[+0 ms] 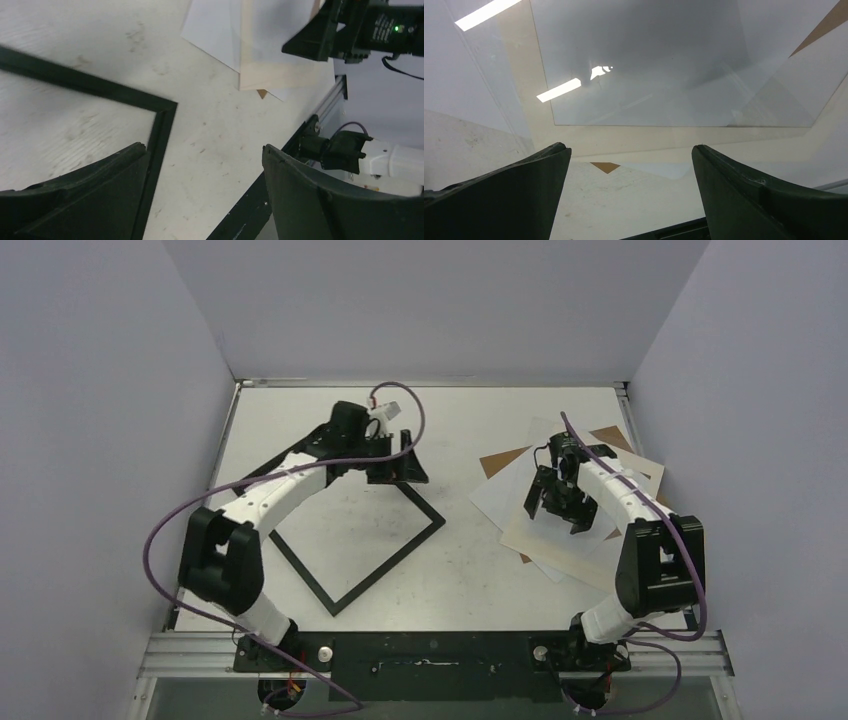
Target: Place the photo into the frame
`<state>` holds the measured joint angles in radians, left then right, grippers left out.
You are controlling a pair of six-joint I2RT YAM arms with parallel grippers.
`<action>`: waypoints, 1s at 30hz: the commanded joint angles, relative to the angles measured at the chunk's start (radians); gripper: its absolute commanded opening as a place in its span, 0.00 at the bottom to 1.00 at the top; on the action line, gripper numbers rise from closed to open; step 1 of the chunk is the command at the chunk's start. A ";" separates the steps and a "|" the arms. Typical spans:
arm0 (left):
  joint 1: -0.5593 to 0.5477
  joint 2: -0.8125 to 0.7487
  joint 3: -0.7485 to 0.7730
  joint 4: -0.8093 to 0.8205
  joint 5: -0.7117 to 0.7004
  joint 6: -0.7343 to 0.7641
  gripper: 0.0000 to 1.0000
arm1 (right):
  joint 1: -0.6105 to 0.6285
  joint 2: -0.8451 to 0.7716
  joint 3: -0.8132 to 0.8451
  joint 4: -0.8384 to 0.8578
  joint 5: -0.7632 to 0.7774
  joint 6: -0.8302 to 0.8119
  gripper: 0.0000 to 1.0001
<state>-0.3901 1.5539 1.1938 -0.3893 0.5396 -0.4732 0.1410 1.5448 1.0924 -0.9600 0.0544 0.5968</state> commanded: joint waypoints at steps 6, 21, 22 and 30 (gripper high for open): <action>-0.208 0.399 0.333 0.195 0.088 -0.216 0.75 | -0.153 0.010 -0.036 0.093 0.060 0.037 0.96; -0.339 0.756 0.571 0.357 0.112 -0.459 0.64 | -0.296 0.023 -0.152 0.161 -0.041 0.126 0.95; -0.342 0.761 0.573 0.350 0.101 -0.466 0.64 | -0.301 0.026 -0.157 0.163 -0.045 0.124 0.95; -0.381 0.822 0.631 0.162 -0.011 -0.461 0.60 | -0.312 0.040 -0.177 0.168 -0.074 0.111 0.95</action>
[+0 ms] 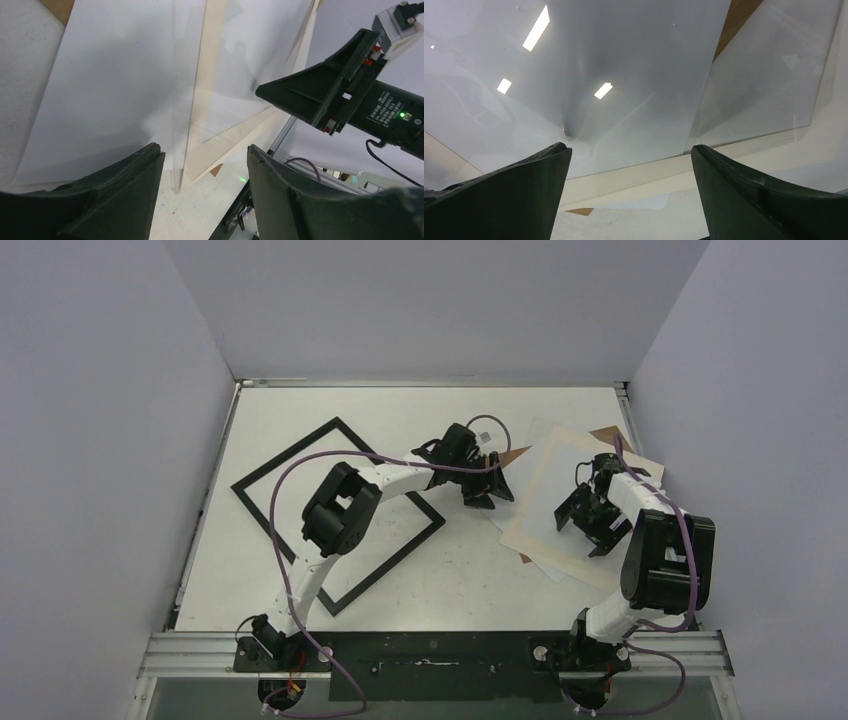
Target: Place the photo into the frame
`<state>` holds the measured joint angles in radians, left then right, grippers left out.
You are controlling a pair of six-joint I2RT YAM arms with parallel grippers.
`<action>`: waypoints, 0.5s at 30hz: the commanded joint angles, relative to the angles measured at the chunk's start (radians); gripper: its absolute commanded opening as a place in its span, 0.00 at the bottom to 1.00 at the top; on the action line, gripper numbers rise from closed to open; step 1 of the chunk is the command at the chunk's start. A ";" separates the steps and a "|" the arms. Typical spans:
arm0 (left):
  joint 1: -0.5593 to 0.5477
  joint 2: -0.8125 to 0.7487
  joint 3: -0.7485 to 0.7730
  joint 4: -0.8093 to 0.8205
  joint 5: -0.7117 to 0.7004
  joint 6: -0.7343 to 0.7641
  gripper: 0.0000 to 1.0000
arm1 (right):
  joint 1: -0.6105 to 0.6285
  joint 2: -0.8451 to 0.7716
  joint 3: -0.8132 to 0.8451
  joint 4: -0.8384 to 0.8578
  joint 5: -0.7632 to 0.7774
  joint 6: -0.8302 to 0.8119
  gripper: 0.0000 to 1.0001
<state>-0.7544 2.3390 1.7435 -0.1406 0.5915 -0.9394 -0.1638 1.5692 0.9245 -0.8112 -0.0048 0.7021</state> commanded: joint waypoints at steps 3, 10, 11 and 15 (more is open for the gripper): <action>-0.025 0.083 0.146 -0.160 -0.051 0.016 0.56 | -0.012 0.034 -0.010 0.012 -0.015 -0.006 0.95; -0.037 0.139 0.221 -0.351 -0.043 0.031 0.50 | -0.017 0.051 -0.027 0.025 -0.029 -0.015 0.93; -0.036 0.144 0.231 -0.381 -0.055 0.018 0.50 | -0.017 0.056 -0.030 0.029 -0.036 -0.018 0.92; -0.037 0.178 0.277 -0.434 -0.030 -0.003 0.55 | -0.019 0.080 -0.050 0.048 -0.076 -0.018 0.91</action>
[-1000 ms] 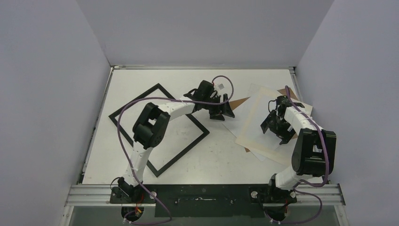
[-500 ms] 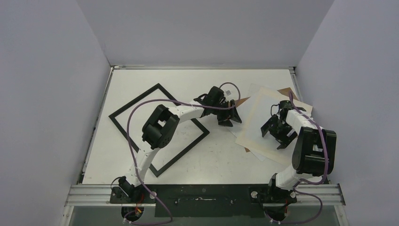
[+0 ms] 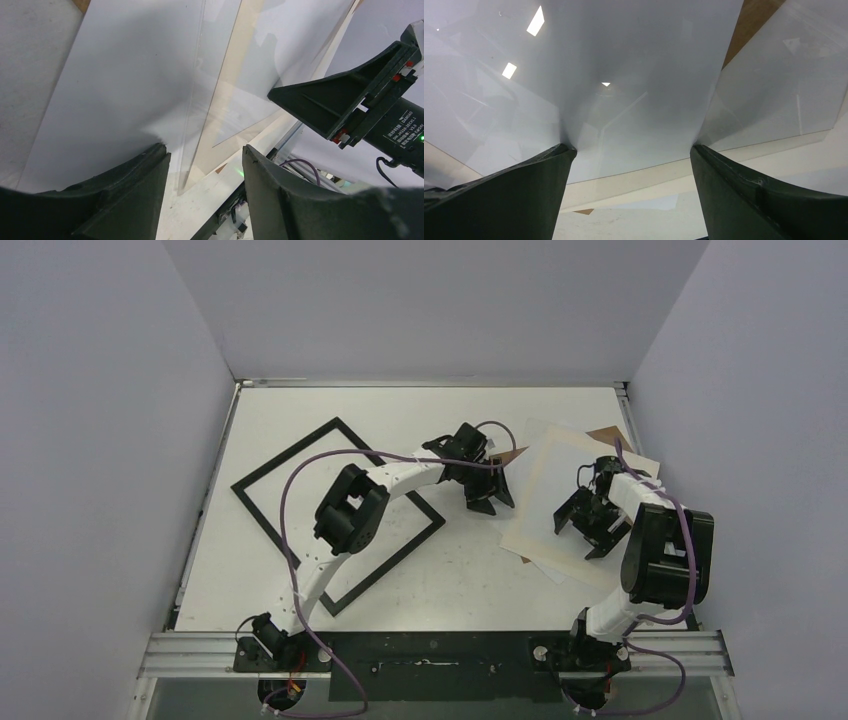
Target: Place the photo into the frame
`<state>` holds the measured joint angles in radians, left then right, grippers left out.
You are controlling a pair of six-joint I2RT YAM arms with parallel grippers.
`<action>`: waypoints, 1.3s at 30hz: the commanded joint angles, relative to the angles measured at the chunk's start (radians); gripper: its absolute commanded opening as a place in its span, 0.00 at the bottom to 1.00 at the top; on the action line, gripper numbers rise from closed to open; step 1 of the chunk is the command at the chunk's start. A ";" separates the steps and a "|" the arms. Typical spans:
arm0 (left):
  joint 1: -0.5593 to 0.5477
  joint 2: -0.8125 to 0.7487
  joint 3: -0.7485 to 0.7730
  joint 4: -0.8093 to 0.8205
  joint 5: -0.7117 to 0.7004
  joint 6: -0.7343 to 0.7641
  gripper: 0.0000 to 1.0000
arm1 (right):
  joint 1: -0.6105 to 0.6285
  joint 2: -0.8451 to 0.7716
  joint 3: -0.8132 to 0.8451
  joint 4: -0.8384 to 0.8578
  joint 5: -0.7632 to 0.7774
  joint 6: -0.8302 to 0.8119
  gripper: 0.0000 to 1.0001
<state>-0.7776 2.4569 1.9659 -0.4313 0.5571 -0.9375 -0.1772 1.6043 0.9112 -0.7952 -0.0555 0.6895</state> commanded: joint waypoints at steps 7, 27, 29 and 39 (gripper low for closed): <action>-0.017 0.094 0.073 -0.155 0.070 -0.040 0.57 | -0.010 0.097 -0.058 0.071 -0.122 0.005 0.90; -0.011 0.036 -0.135 0.529 0.319 -0.241 0.63 | -0.013 0.116 -0.113 0.132 -0.256 0.036 0.90; -0.009 0.026 -0.151 0.612 0.333 -0.312 0.60 | -0.013 0.115 -0.112 0.133 -0.257 0.036 0.90; 0.026 -0.029 -0.181 0.566 0.284 -0.253 0.34 | -0.015 0.108 -0.105 0.123 -0.230 0.030 0.90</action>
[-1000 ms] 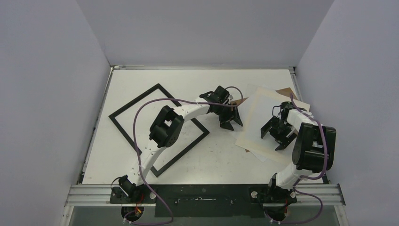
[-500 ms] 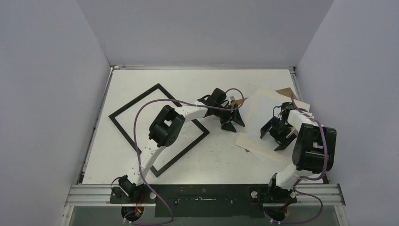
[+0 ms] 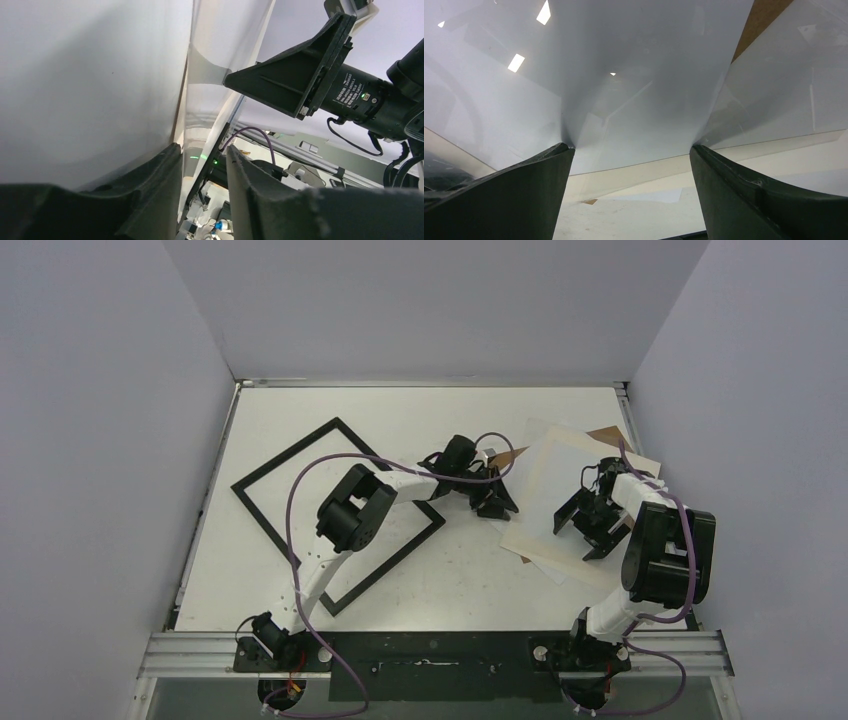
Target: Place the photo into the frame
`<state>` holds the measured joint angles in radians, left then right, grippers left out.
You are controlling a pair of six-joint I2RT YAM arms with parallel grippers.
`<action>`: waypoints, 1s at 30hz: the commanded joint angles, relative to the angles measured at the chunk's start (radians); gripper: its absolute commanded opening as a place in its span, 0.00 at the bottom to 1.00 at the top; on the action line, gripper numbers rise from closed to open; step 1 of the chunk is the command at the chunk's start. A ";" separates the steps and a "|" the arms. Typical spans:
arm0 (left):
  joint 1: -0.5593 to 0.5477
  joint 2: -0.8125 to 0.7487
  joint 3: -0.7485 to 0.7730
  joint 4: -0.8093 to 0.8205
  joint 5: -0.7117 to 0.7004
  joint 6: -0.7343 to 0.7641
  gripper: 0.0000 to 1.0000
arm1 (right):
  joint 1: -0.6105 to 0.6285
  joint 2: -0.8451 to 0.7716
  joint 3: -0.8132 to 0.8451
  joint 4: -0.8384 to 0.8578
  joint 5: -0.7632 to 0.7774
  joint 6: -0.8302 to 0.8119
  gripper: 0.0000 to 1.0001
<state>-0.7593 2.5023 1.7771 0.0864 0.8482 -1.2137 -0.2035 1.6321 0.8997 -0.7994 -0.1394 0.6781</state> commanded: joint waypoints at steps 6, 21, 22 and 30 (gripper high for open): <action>0.000 -0.053 0.041 0.054 0.015 0.006 0.14 | 0.012 0.079 -0.083 0.122 -0.144 0.040 0.90; 0.078 -0.122 0.163 -0.267 -0.018 0.277 0.00 | 0.012 -0.087 0.049 0.044 -0.145 -0.009 0.94; 0.095 -0.133 0.179 -0.295 -0.013 0.299 0.00 | 0.012 -0.107 0.069 0.038 -0.160 -0.010 0.95; 0.195 -0.242 0.298 -0.616 -0.019 0.520 0.00 | 0.036 -0.224 0.206 0.071 -0.319 -0.077 0.99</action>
<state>-0.6121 2.4050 1.9778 -0.3511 0.8299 -0.8406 -0.1928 1.4979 1.0283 -0.7853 -0.3416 0.6598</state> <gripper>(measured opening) 0.009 0.991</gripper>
